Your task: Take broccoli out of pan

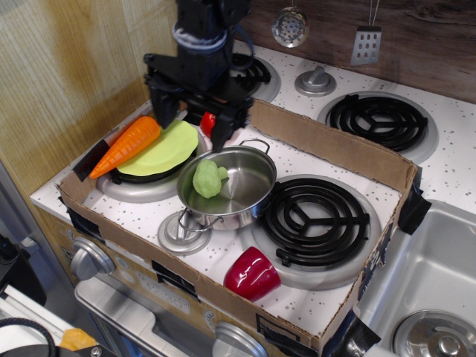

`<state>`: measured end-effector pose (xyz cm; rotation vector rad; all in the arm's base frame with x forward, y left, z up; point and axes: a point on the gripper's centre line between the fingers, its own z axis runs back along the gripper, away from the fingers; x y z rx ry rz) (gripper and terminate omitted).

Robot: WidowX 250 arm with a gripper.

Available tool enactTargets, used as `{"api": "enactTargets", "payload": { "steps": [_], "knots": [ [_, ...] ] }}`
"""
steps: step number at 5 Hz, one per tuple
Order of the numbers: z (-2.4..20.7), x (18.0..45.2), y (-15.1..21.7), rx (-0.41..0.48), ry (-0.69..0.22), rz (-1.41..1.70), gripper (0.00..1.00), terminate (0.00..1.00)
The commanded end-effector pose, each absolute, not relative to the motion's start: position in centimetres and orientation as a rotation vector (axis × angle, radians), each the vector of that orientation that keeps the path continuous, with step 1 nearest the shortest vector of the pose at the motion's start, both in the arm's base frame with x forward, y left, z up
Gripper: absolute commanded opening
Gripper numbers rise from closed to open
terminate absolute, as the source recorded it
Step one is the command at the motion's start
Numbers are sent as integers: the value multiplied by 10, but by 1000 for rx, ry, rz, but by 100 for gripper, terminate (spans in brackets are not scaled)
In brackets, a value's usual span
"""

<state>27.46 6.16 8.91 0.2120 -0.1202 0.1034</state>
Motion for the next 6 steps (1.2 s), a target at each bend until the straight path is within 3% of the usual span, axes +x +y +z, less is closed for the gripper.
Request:
{"api": "enactTargets", "payload": {
  "steps": [1, 3, 6],
  "knots": [
    [95, 272, 35, 52, -229, 192, 100, 0],
    [65, 266, 33, 88, -258, 201, 100, 0],
    [60, 269, 46, 176, -255, 201, 100, 0]
  ]
}}
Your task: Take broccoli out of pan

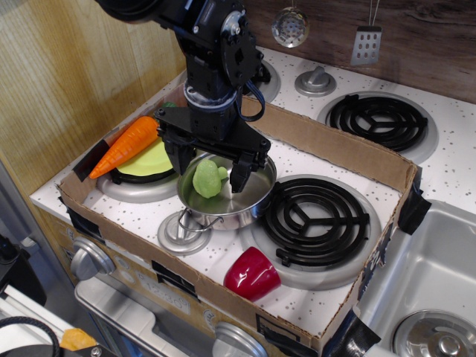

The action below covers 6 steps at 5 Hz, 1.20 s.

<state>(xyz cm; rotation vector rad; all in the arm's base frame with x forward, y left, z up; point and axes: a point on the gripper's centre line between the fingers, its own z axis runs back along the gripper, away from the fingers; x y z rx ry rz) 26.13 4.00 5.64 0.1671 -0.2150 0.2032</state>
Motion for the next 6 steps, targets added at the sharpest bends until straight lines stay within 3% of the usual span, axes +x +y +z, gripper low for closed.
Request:
{"api": "enactTargets", "payload": {
  "steps": [1, 3, 6],
  "knots": [
    [53, 271, 48, 148, -261, 206, 100, 0],
    [36, 271, 55, 114, -278, 205, 100, 0],
    [32, 277, 54, 100, -301, 175, 100, 0]
  ]
}}
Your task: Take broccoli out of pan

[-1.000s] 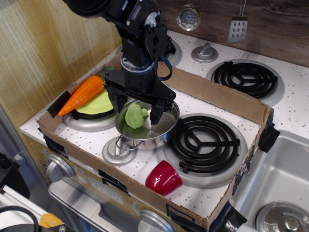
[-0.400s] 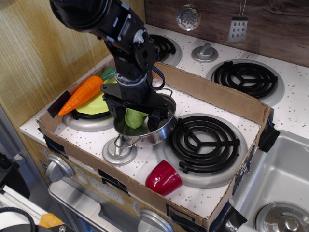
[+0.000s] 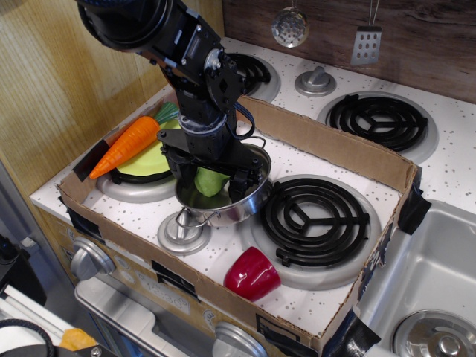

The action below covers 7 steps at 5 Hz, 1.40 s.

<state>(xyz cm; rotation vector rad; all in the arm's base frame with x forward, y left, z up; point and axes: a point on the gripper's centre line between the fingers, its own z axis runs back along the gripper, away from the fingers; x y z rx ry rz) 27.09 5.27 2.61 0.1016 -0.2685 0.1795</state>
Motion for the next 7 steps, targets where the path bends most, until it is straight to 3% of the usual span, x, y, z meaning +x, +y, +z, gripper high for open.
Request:
{"api": "enactTargets", "payload": {
  "steps": [1, 2, 5, 7],
  "knots": [
    [29, 279, 49, 76, -287, 173, 100, 0],
    [28, 287, 46, 63, -284, 180, 0, 0],
    [45, 303, 40, 62, -262, 226, 0, 0],
    [64, 275, 38, 38, -260, 355, 0, 0]
  ]
}}
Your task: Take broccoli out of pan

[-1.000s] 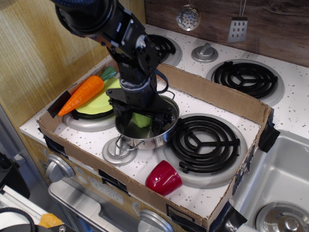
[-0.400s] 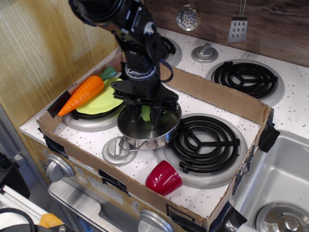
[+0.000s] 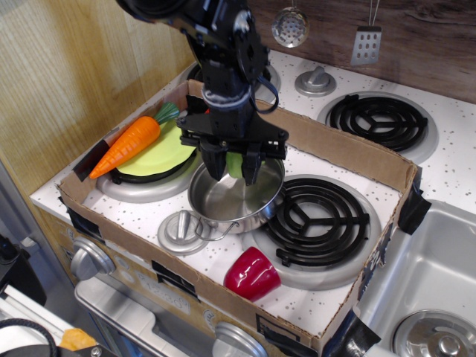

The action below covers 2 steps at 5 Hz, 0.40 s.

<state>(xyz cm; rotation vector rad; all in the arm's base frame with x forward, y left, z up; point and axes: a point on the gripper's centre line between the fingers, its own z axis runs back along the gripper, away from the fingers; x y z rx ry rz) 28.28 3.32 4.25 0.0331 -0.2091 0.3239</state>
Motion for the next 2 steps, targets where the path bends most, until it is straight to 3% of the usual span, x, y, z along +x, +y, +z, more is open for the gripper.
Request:
{"api": "enactTargets", "payload": {
  "steps": [1, 2],
  "knots": [
    [70, 267, 40, 56, -257, 372, 0, 0],
    [82, 256, 42, 101, -245, 395, 0, 0]
  ]
}}
